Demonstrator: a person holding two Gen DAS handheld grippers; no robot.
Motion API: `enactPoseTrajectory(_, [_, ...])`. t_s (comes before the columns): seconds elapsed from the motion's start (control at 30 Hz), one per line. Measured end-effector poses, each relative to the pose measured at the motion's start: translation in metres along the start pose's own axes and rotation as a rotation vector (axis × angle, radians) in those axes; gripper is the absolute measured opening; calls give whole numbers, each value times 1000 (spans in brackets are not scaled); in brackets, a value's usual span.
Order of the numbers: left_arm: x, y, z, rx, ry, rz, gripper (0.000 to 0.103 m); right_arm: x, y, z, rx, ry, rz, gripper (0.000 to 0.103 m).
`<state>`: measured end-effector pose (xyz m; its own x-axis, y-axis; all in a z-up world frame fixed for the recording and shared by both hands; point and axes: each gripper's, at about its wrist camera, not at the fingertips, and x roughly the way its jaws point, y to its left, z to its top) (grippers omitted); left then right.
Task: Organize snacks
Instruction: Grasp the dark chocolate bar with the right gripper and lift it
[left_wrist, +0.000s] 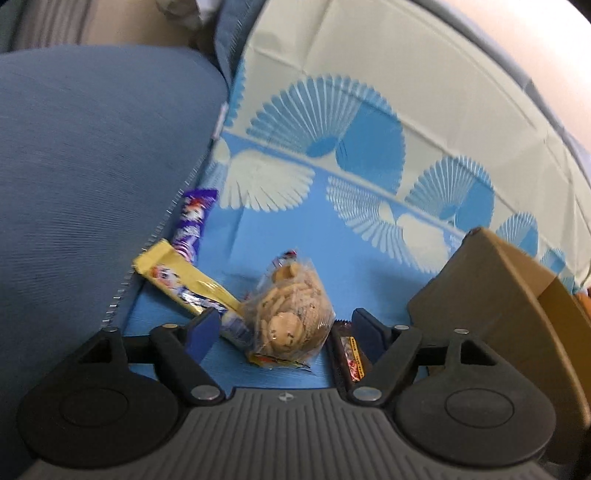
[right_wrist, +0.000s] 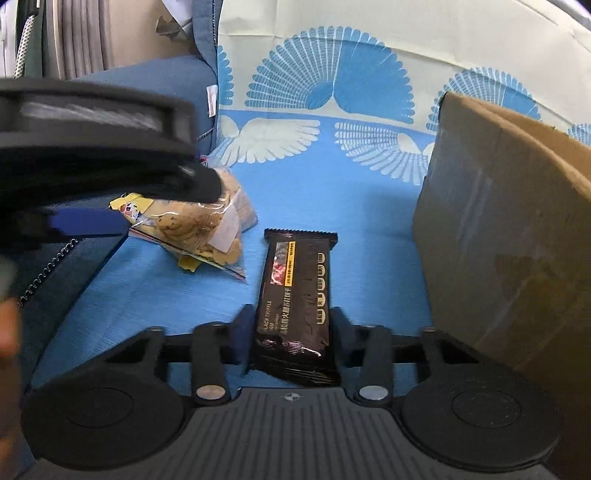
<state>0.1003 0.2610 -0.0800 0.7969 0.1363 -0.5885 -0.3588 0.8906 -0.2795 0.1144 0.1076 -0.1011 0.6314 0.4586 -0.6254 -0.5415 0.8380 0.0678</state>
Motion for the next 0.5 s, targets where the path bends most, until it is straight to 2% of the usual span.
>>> enactPoseTrajectory(0.03, [5, -1, 0, 9, 14, 6, 55, 0, -1, 0, 7, 0, 3, 41])
enactPoseTrajectory(0.13, [7, -1, -2, -4, 31, 4, 41, -3, -4, 0, 22, -9, -11, 41])
enactPoseTrajectory(0.27, [-16, -4, -7, -8, 21, -14, 25, -12, -6, 0, 51, -20, -43, 41])
enactPoseTrajectory(0.5, [-77, 1, -23, -32, 2, -29, 18, -37, 0, -2, 53, 33, -29, 41])
